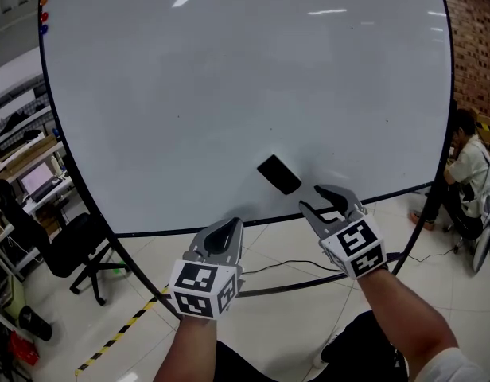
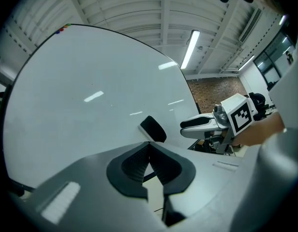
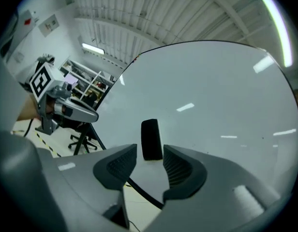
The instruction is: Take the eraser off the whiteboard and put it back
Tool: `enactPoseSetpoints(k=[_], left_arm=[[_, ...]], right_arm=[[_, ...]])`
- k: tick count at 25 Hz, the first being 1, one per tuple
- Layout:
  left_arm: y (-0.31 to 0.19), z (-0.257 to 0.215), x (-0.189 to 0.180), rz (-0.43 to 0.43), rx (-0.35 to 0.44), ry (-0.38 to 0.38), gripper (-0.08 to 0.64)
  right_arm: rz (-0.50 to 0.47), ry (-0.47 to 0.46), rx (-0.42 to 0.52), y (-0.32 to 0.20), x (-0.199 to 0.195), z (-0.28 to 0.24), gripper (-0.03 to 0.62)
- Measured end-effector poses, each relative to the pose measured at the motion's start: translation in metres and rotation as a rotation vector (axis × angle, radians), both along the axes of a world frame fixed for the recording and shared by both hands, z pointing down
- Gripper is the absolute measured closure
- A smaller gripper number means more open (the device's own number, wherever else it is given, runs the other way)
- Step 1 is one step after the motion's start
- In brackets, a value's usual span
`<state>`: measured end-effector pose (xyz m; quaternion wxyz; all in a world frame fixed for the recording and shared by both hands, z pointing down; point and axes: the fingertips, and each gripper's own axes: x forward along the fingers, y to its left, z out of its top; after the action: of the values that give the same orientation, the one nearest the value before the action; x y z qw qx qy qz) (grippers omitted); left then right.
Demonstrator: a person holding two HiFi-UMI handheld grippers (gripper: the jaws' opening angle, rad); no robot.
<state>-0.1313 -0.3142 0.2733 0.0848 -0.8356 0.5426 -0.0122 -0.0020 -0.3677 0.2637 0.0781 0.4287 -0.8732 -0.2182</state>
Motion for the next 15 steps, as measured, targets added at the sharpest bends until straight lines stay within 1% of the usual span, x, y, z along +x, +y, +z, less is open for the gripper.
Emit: enactPoseSetpoints(k=[3, 7, 11, 15], left_arm=[[0.0, 0.001, -0.002, -0.001, -0.006, -0.001, 0.543], [0.0, 0.0, -0.003, -0.004, -0.006, -0.003, 0.543], [0.0, 0.0, 0.0, -0.001, -0.003, -0.004, 0.543], [-0.002, 0.002, -0.001, 0.0, -0.004, -0.002, 0.543]], right_arm=[[0.021, 0.087, 0.057, -0.005, -0.016, -0.006, 0.341], [0.04, 0.135, 0.063, -0.018, -0.027, -0.008, 0.328], [0.056, 0.122, 0.043, -0.026, -0.029, -0.007, 0.319], [0.067, 0.145, 0.057, -0.032, -0.035, -0.004, 0.319]])
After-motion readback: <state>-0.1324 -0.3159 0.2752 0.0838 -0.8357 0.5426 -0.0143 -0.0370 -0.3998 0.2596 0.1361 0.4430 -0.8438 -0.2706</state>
